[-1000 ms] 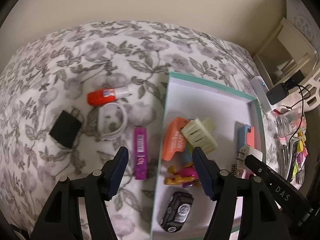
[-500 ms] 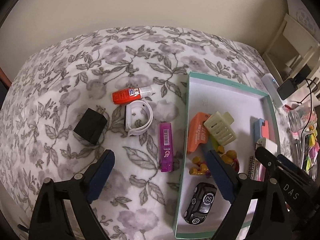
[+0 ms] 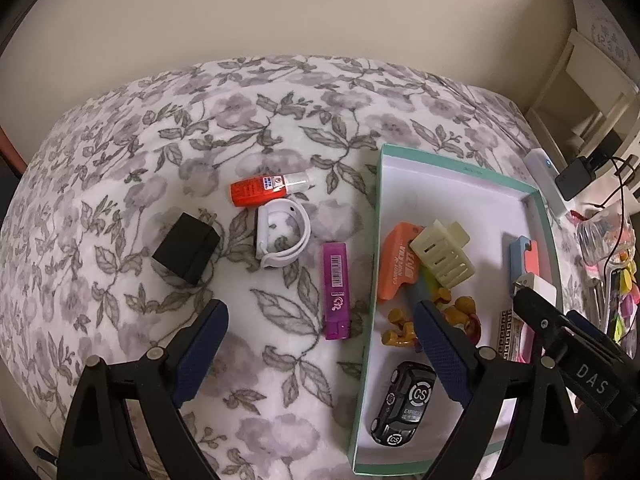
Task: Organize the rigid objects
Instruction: 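Withdraw both grippers from the tray back toward the remaining items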
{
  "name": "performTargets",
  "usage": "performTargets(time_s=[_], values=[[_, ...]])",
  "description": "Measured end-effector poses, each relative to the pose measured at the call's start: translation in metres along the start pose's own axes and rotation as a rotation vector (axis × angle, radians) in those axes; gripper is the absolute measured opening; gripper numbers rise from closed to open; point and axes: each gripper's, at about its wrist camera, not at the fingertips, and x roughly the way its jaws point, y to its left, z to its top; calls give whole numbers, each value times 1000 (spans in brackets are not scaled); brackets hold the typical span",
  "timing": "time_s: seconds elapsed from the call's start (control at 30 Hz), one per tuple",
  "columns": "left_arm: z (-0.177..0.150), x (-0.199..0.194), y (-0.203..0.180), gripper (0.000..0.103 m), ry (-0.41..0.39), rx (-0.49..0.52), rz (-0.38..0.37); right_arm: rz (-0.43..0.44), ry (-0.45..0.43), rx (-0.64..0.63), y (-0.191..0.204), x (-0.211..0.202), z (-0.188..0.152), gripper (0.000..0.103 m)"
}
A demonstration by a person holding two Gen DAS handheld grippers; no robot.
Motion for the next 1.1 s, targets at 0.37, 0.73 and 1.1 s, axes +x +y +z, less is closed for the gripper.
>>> performTargets(time_s=[0.37, 0.73, 1.1], values=[[3, 3, 4, 94, 7, -3, 23, -28, -16, -29, 6, 2, 0, 103], [11, 15, 50, 94, 99, -130, 23, 60, -13, -159, 57, -2, -6, 103], [17, 18, 120, 94, 110, -289, 86, 130, -7, -230, 109, 1, -14, 103]])
